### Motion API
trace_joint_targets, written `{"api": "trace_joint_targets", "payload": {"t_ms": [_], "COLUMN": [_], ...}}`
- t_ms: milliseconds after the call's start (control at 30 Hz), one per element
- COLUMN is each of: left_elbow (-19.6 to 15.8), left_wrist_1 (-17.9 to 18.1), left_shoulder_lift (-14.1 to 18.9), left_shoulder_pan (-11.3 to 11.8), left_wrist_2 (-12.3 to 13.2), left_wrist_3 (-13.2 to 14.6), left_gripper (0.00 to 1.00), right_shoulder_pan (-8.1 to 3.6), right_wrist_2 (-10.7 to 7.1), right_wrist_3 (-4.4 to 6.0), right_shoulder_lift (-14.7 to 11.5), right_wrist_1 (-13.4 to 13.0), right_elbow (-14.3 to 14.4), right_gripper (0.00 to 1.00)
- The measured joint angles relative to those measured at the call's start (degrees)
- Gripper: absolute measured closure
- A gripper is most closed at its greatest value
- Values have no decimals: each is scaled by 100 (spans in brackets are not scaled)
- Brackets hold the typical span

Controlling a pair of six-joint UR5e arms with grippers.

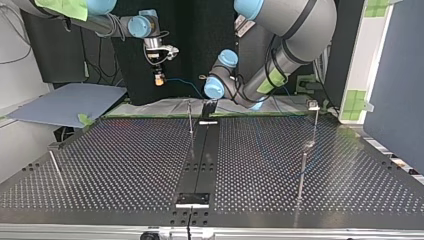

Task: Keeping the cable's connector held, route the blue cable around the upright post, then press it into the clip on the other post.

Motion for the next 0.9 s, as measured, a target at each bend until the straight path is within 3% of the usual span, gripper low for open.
{"api": "trace_joint_targets", "payload": {"t_ms": [267,900], "left_elbow": [0,-3], "left_wrist_1": [87,498], "left_shoulder_lift": [0,2], "left_shoulder_pan": [1,0], "left_wrist_2": [324,245], "left_wrist_3": [-147,-67], "left_gripper": [1,1], "right_shoulder_pan": [-47,-63], "right_wrist_2": [125,120], "right_wrist_3": [-74,-148], "right_shoulder_lift": [1,1], "right_wrist_1": [77,82], "right_elbow": [2,1], "right_gripper": [100,100]}}
